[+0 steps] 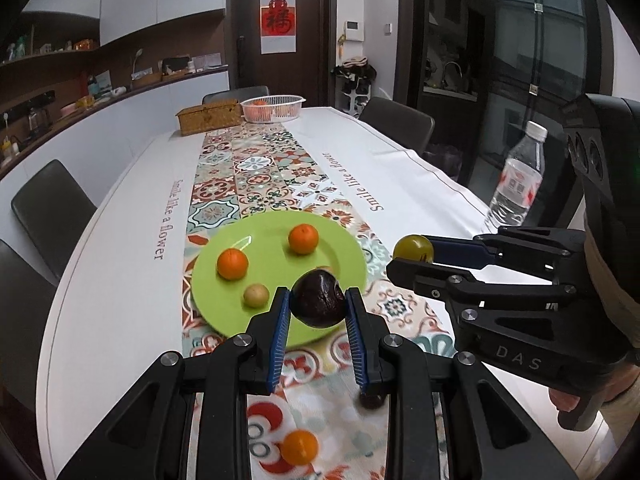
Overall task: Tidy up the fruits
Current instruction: 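Carry the green tomato and dark plum onto the green plate and open both grippers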
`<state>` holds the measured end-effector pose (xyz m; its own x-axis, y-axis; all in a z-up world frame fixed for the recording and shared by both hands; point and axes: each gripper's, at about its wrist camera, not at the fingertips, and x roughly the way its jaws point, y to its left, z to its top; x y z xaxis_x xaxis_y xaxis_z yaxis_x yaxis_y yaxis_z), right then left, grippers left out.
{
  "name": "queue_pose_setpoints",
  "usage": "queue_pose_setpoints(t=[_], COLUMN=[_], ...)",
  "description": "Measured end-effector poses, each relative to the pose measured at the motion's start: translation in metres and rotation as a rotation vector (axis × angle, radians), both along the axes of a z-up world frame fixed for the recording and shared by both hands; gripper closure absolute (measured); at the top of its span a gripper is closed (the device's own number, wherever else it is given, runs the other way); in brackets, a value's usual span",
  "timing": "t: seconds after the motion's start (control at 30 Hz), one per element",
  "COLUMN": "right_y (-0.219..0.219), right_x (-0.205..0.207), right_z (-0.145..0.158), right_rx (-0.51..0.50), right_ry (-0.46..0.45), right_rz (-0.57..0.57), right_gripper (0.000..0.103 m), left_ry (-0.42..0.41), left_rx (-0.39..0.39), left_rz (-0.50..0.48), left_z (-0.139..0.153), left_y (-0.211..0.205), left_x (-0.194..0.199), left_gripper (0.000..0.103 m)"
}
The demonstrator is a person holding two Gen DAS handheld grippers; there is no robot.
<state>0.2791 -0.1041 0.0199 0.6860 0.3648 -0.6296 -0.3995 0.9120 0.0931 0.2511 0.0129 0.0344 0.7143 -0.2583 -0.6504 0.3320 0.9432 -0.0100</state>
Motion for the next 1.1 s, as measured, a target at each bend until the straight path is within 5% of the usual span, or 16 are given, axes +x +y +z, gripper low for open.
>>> queue_pose_setpoints(t=[0.63, 1.1], right_y=[0.012, 0.017], right_x=[0.100, 0.139], right_z=[-0.034, -0.061], right_rx=[-0.062, -0.071], right_ry=[0.132, 0.197], right_rz=[0.011, 0.021], right_gripper=[0.074, 0.074], left_ry=[0.142, 0.196], left_rx=[-0.039, -0.026], left_rz=[0.032, 0.052], left_z=[-0.044, -0.072], left_y=[0.015, 0.019], left_x=[0.102, 0.138], left_gripper=[0.076, 0.074])
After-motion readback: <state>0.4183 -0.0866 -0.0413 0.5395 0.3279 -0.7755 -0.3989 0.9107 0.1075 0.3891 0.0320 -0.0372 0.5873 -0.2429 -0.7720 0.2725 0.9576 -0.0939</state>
